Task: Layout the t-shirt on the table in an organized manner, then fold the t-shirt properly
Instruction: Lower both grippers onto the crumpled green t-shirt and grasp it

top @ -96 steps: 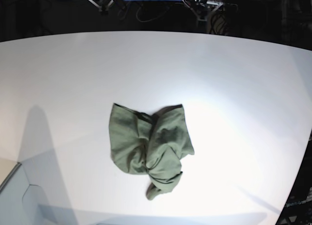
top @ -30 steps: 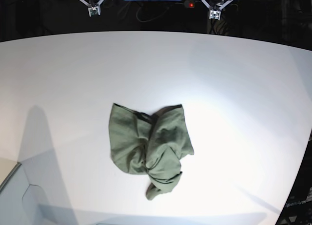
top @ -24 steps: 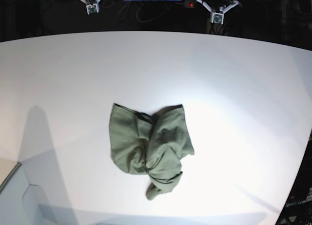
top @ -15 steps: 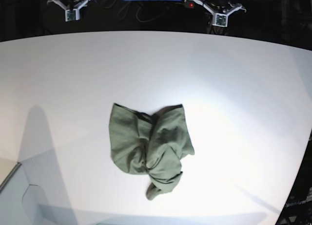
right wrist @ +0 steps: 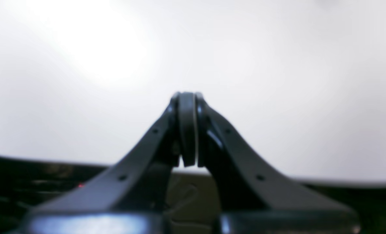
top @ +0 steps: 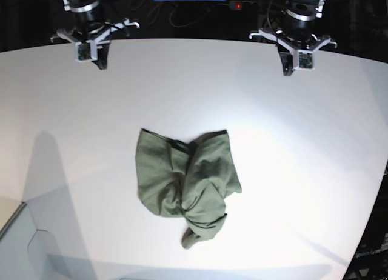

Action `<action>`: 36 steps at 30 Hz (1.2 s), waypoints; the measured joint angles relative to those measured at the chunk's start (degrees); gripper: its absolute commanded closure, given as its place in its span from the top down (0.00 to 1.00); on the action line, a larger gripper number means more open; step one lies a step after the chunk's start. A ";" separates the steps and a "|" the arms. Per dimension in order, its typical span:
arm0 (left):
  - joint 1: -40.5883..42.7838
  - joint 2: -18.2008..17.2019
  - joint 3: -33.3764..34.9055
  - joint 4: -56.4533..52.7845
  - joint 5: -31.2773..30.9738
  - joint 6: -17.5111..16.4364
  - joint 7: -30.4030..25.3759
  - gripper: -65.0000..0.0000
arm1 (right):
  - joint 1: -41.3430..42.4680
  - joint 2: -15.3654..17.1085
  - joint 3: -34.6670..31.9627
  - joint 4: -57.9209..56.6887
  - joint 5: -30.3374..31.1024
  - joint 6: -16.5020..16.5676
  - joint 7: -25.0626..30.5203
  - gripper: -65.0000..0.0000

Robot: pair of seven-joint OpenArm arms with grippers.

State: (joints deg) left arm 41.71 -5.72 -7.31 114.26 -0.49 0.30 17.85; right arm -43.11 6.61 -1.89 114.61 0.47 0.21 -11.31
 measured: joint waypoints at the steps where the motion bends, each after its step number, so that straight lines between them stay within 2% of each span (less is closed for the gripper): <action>1: -0.59 -0.02 -0.09 0.15 -0.04 -0.04 0.24 0.00 | 1.01 -0.07 -0.83 0.00 -0.02 0.00 0.09 0.00; 4: -2.73 0.20 -0.20 0.17 -0.33 -0.02 -0.04 0.01 | 4.02 0.00 -2.99 -0.02 -0.13 -0.02 -1.95 0.00; 7: -4.35 1.90 -0.87 0.17 -5.27 0.11 0.28 0.01 | 10.01 -0.15 -6.67 -0.31 0.02 0.02 -9.90 0.00; 9: -5.25 2.03 -1.62 0.17 -9.38 -0.07 0.46 0.06 | 15.56 -0.11 -9.05 -0.26 -0.02 0.02 -16.17 0.00; 12: -7.08 1.27 -2.03 0.17 -15.43 0.39 1.51 0.30 | 23.21 -0.50 -11.82 -0.17 -0.28 0.00 -23.78 0.12; 15: -9.33 1.42 -2.38 0.17 -19.87 -0.15 5.42 0.58 | 29.14 -2.95 -13.64 -1.29 0.09 0.04 -29.44 0.26; 17: -10.23 1.49 -3.98 0.17 -22.58 -0.44 6.38 0.70 | 32.50 -4.39 -13.68 -3.78 0.02 0.02 -31.87 0.34; 20: -11.30 1.14 -5.86 0.15 -24.20 -0.11 7.28 0.78 | 37.27 -5.53 -13.53 -9.31 -0.15 0.02 -32.28 0.45; 25: -12.94 1.38 -7.65 -0.04 -24.81 -0.24 9.94 0.78 | 43.78 -5.66 -13.55 -20.13 -0.13 0.04 -32.28 0.57; 27: -13.92 1.29 -7.61 -0.07 -24.72 -0.22 10.71 0.78 | 45.99 -5.70 -13.53 -23.63 -0.17 0.02 -31.67 0.58; 30: -15.08 1.29 -7.58 -0.07 -24.83 -0.28 11.91 0.78 | 49.24 -6.34 -13.51 -29.51 -0.04 0.02 -26.73 0.58; 35: -16.81 1.42 -7.45 -0.24 -24.63 -0.24 13.18 0.78 | 53.07 -6.25 -13.18 -40.94 -0.02 0.04 -22.64 0.57; 36: -17.40 1.40 -7.28 -0.26 -24.63 -0.24 13.00 0.78 | 53.13 -6.10 -13.16 -42.38 0.02 0.04 -20.46 0.57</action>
State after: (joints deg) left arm 24.32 -4.32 -14.59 113.99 -25.12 0.05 30.85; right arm 10.02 0.51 -15.05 72.23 0.49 0.25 -31.77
